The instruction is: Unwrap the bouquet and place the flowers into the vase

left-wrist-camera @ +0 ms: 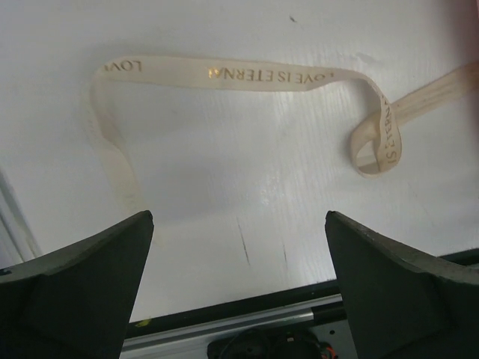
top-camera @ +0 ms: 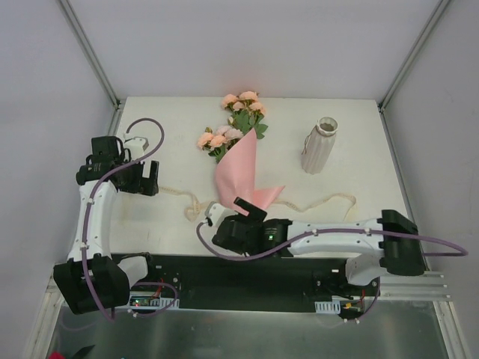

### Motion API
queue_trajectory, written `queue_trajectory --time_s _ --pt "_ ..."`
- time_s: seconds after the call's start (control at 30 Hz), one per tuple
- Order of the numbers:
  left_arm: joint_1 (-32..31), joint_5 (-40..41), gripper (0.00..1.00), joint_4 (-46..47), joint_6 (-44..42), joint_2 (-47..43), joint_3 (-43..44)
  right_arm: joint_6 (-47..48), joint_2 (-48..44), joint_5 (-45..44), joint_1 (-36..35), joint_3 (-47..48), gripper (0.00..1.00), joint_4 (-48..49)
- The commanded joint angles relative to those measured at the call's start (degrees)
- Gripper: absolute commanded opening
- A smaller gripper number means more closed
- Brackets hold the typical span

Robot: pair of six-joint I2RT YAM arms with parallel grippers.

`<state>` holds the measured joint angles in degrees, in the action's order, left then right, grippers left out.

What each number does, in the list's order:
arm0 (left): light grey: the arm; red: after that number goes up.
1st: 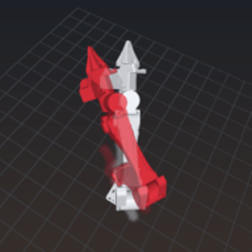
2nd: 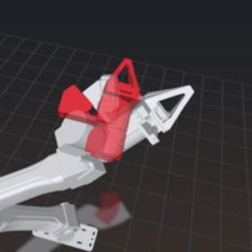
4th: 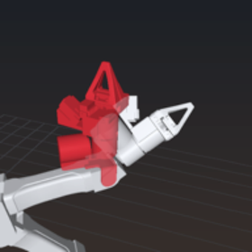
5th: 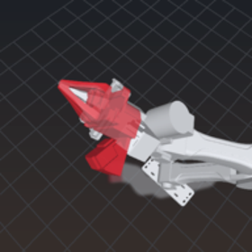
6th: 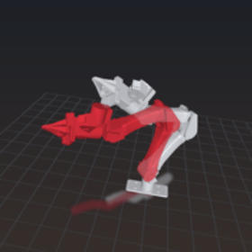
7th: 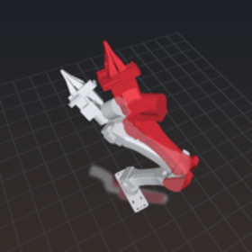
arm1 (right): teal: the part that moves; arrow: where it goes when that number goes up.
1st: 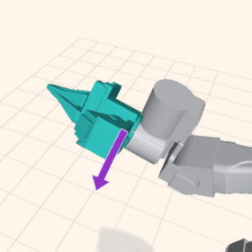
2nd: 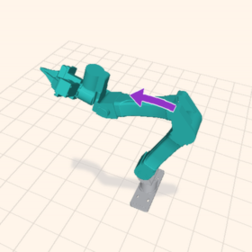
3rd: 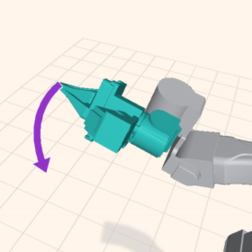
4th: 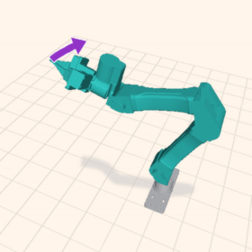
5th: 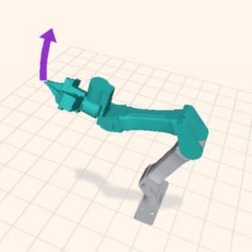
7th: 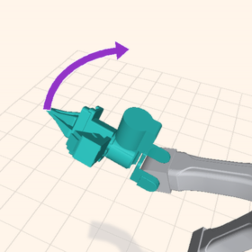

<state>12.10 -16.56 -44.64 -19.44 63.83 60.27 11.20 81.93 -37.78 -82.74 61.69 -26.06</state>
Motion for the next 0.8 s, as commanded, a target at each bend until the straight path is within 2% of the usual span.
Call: queue_trajectory --time_s 0.0,0.27,0.77 --pt "0.21 -3.22 0.99 0.08 0.02 0.07 -4.54 6.63 7.62 4.55 -2.16 3.78 0.97 3.47" --pt "0.21 -2.87 0.99 0.17 -1.56 -2.40 -5.95 9.28 16.23 4.39 -2.86 3.09 0.97 7.34" --pt "0.12 -2.87 0.99 1.14 -1.21 -1.87 -6.39 11.47 19.76 -6.43 -3.13 -2.72 0.98 12.70"
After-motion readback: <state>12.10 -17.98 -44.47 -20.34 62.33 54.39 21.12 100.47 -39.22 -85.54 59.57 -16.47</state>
